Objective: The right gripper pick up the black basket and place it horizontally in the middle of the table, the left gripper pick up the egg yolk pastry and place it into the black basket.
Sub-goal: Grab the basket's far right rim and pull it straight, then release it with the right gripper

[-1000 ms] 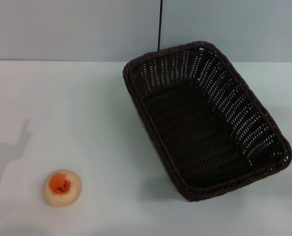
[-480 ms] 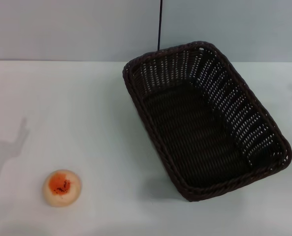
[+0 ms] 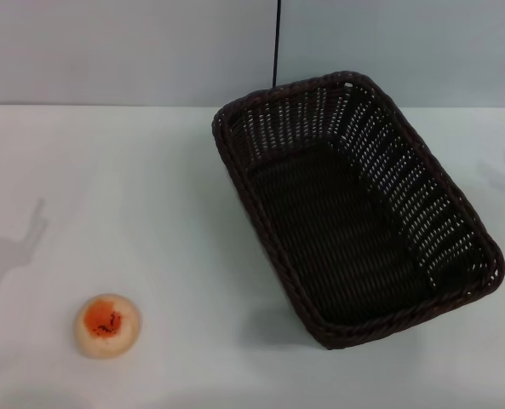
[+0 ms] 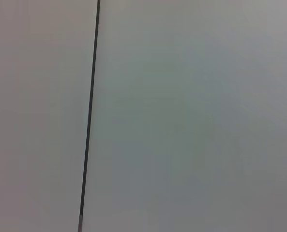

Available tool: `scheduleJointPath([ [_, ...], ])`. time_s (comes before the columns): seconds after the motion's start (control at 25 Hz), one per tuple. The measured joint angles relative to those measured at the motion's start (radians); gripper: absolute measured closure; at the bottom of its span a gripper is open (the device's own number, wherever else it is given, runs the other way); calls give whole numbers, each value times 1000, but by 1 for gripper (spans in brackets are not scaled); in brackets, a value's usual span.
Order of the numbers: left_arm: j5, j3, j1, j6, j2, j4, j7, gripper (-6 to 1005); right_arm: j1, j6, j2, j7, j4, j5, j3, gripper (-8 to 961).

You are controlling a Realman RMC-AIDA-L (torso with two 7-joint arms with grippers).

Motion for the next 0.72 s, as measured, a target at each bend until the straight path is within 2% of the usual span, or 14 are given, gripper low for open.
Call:
scheduleJointPath([
  [0.12,-3,0,-3,2,1,13,-2,186,74,-76,-33,135,-87,-153,-19,250],
  [0.16,-5,-1,-3,2,1,15,-3,186,140,-127,-62,211,-102,-252,-21,251],
  [0.2,-5,-1,-4,2,1,16,-3,186,140,-127,-62,211,-102,-252,-21,252],
  [0.32,-3,1,-5,1,1,17,-1,186,237,-185,-94,301,-100,-399,-23,257],
  [0.48,-1,6,-5,-12,0,18,4,186,326,-189,-109,387,-68,-520,-86,263],
  [0.56,0,6,-2,-14,-2,18,4,186,362,-164,-117,426,-12,-542,-156,266],
  [0.72,0,7,5,-19,-3,18,4,186,387,-116,-119,445,63,-544,-223,272],
])
